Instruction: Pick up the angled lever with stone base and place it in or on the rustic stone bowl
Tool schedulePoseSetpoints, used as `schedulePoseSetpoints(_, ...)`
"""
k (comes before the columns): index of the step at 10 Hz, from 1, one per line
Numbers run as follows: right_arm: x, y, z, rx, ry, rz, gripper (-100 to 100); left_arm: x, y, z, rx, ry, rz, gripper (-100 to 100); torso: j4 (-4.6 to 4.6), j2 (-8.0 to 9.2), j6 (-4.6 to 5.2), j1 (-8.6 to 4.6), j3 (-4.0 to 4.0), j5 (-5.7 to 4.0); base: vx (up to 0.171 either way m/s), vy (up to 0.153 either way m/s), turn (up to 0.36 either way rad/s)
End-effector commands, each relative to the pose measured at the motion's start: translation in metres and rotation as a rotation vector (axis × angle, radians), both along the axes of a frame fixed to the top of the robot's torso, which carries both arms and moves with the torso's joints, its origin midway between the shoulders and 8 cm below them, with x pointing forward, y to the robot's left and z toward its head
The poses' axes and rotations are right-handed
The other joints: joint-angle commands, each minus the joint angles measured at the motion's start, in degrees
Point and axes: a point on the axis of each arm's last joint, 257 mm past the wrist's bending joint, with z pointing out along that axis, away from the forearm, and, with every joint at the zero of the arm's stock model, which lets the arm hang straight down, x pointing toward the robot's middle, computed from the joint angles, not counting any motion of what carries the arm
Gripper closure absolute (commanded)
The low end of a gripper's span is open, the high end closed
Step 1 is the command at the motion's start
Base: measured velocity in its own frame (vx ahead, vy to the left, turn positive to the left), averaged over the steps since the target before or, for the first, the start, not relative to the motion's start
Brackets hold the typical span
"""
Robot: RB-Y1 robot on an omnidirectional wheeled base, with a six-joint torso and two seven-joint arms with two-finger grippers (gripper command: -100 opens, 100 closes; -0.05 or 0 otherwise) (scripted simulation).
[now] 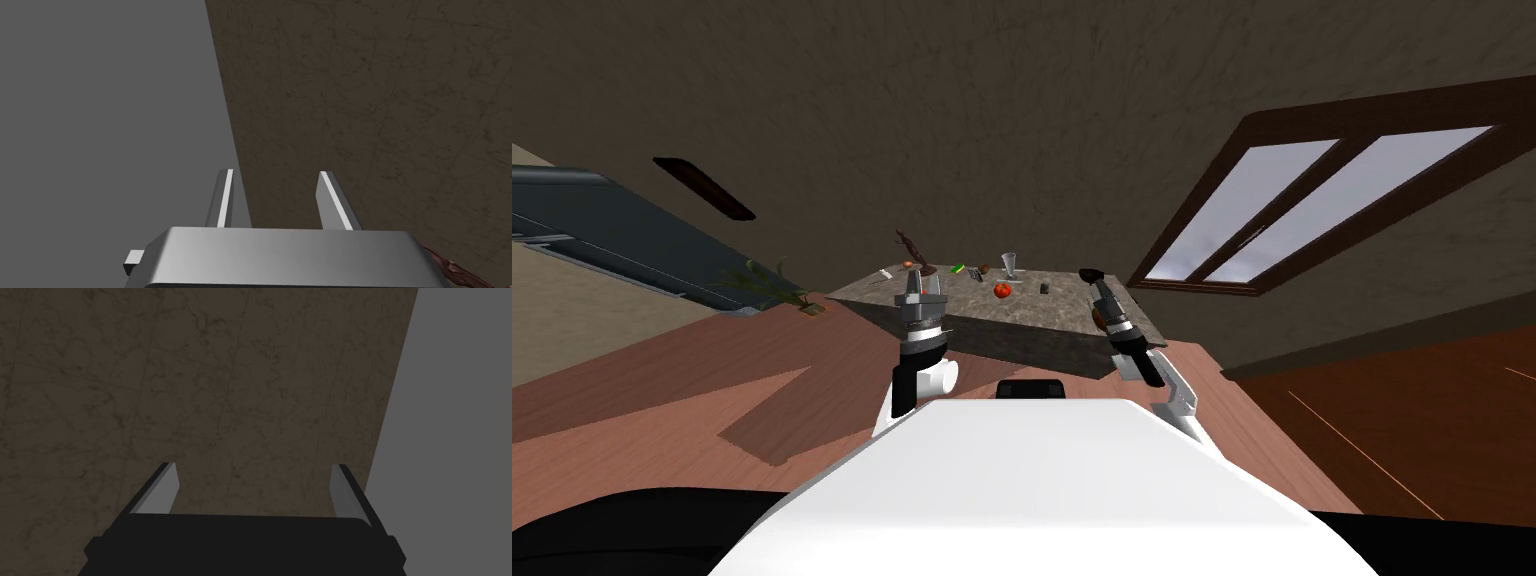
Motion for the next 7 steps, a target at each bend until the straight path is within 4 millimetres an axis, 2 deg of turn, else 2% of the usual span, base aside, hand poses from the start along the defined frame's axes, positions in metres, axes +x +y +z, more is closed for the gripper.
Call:
schedulePoseSetpoints(1, 0.008, 0.004, -0.007, -0.102, -0.007, 0.017, -100, 0.000, 0.000, 0.000, 0.000, 0.000, 0.000, 0, 0.00, 0.00, 0.00, 0.00, 0.00, 0.00, -0.064, 0.003, 0.220)
schedulePoseSetpoints(2, 0.012, 0.010, -0.003, -0.167, -0.034, 0.036, -100, 0.000, 0.000, 0.000, 0.000, 0.000, 0.000, 0, 0.00, -0.01, -0.06, 0.05, -0.01, 0.02, -0.088, 0.000, 0.353)
schedulePoseSetpoints(3, 0.015, 0.007, -0.013, -0.199, -0.016, 0.033, -100, 0.000, 0.000, 0.000, 0.000, 0.000, 0.000, 0, 0.01, 0.04, -0.06, 0.07, 0.02, 0.02, -0.071, -0.001, 0.122)
schedulePoseSetpoints(4, 0.020, 0.013, -0.011, -0.281, -0.044, 0.052, -100, 0.000, 0.000, 0.000, 0.000, 0.000, 0.000, 0, 0.01, 0.02, 0.00, 0.05, 0.02, 0.01, -0.062, 0.005, 0.232)
schedulePoseSetpoints(7, 0.029, 0.012, -0.025, -0.399, -0.042, 0.065, -100, 0.000, 0.000, 0.000, 0.000, 0.000, 0.000, 0, 0.00, -0.03, -0.05, 0.04, -0.01, 0.02, -0.055, -0.003, 0.184)
